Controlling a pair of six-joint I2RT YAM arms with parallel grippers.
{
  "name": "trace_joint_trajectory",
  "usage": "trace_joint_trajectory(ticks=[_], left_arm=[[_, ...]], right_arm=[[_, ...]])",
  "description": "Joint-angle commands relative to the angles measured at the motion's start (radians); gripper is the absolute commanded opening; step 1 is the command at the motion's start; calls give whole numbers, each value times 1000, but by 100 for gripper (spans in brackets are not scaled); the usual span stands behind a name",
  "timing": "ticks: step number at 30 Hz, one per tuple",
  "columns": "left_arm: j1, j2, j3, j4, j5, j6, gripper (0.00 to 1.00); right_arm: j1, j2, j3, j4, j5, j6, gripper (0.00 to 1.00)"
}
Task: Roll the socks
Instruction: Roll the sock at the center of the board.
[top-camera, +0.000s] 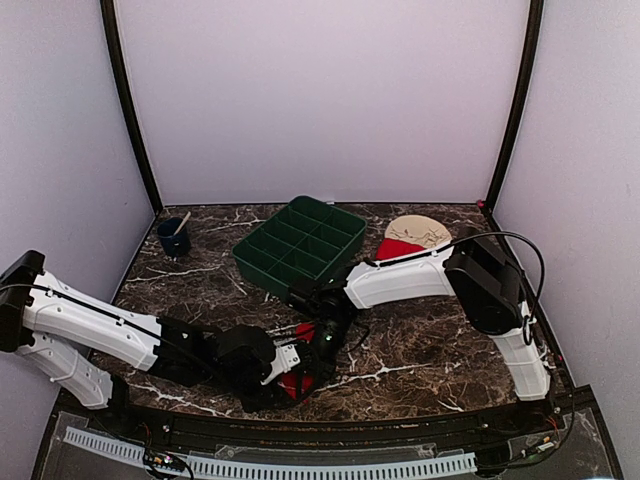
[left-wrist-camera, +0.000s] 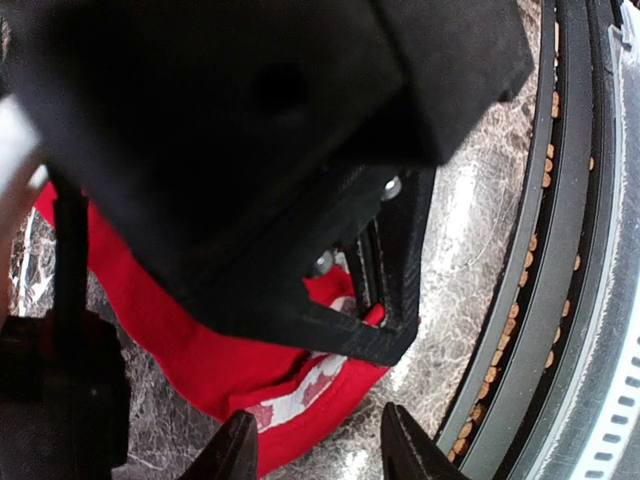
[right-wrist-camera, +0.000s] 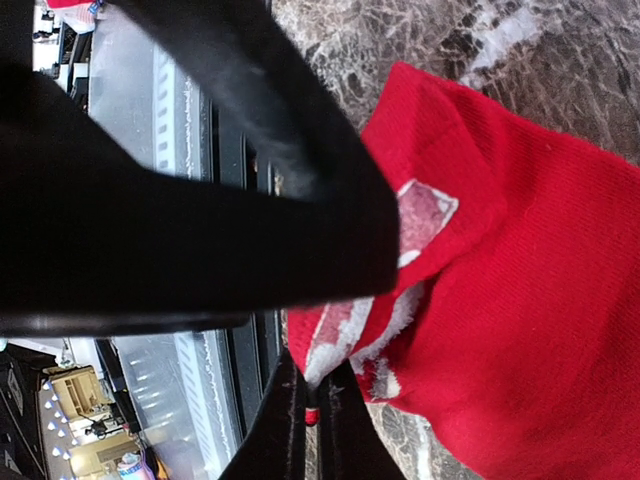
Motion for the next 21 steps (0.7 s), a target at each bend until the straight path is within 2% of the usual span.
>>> trace_joint_trajectory(ticks=[1, 21], left_arm=[[-5, 12, 21, -26, -24, 56, 45], [-5, 73, 24, 28, -27, 148, 48]], right_arm=[[-9, 14, 15, -19, -25, -18, 0], [-9, 20, 15, -35, -39, -31, 0]])
